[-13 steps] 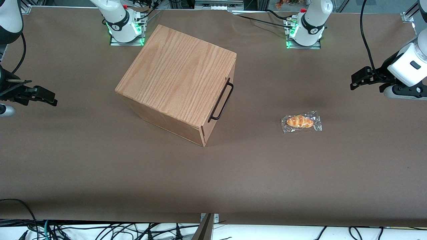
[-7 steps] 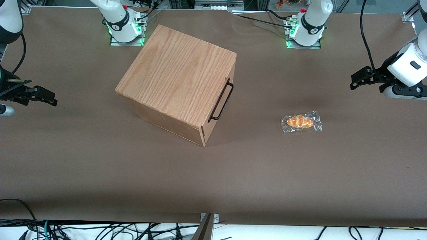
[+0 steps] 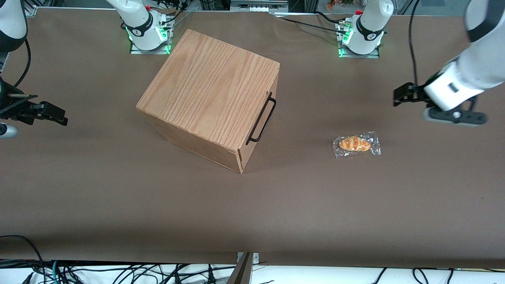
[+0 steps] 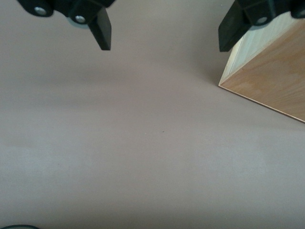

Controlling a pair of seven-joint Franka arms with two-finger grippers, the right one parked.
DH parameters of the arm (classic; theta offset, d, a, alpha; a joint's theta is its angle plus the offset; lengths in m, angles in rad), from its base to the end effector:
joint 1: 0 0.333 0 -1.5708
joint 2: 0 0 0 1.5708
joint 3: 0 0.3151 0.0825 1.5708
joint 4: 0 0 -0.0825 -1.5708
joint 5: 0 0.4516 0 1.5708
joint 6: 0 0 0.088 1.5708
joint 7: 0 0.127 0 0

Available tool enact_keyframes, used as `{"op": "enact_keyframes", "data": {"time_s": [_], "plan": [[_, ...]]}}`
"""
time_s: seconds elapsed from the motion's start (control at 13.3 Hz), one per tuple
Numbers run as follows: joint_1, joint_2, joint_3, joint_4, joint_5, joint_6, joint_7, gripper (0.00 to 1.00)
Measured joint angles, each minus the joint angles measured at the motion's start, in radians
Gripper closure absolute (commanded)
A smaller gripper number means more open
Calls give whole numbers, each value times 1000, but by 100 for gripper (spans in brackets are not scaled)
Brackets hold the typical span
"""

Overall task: Open top drawer with left arm
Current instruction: 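Move the left gripper toward the black drawer handle of the wooden cabinet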

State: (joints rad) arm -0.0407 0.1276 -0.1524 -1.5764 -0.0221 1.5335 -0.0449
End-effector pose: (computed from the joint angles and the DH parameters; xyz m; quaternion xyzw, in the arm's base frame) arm 0.6337 -0.1224 0.5177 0.9935 -0.0734 -0.0863 0.0105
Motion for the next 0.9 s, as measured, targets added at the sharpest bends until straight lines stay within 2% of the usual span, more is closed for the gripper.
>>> {"op": "enact_keyframes", "data": {"time_s": [0.15, 0.38, 0.68, 0.9], "plan": [[-35, 41, -50, 5, -20, 7, -32, 0], [-93, 96, -71, 18, -143, 30, -50, 0], [-155, 172, -85, 31, -275, 190, -48, 0], [-227, 223, -88, 34, -297, 297, -50, 0]]}}
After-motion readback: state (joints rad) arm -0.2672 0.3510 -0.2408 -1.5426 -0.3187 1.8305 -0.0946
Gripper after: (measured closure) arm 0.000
